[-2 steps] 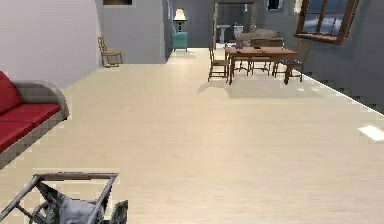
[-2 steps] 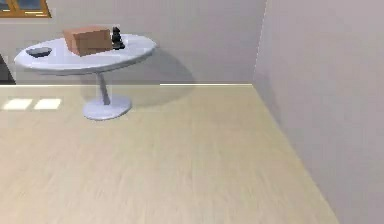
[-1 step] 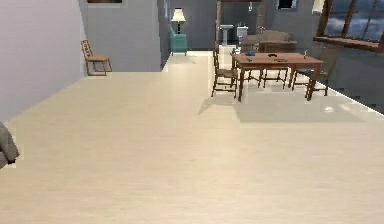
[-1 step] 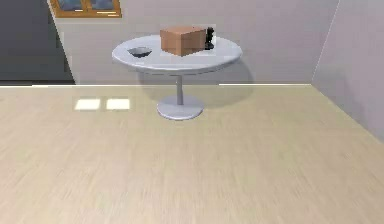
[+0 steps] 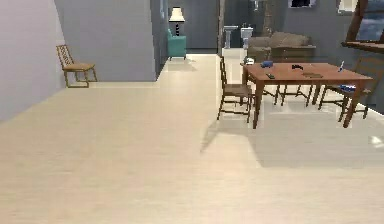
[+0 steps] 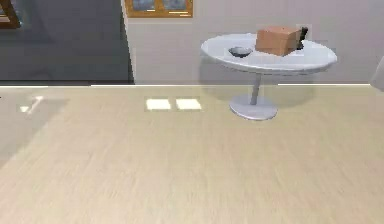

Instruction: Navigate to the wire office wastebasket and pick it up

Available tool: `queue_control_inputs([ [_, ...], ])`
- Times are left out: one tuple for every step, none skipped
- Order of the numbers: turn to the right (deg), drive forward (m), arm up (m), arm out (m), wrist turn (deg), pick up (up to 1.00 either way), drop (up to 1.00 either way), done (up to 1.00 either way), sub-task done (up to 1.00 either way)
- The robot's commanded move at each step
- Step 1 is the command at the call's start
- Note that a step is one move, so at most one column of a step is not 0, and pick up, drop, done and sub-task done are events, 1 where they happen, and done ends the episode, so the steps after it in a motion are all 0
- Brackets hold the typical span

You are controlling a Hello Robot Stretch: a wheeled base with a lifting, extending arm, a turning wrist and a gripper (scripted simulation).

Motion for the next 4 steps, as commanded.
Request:
queue_control_inputs([
  [0.0,1.00,0.00,0.00,0.0,0.00,0.00,0.00,0.00],
  [0.0,1.00,0.00,0.00,0.0,0.00,0.00,0.00,0.00],
  [0.0,1.00,0.00,0.00,0.0,0.00,0.00,0.00,0.00],
  [9.0,0.00,0.00,0.00,0.0,0.00,0.00,0.00,0.00],
])
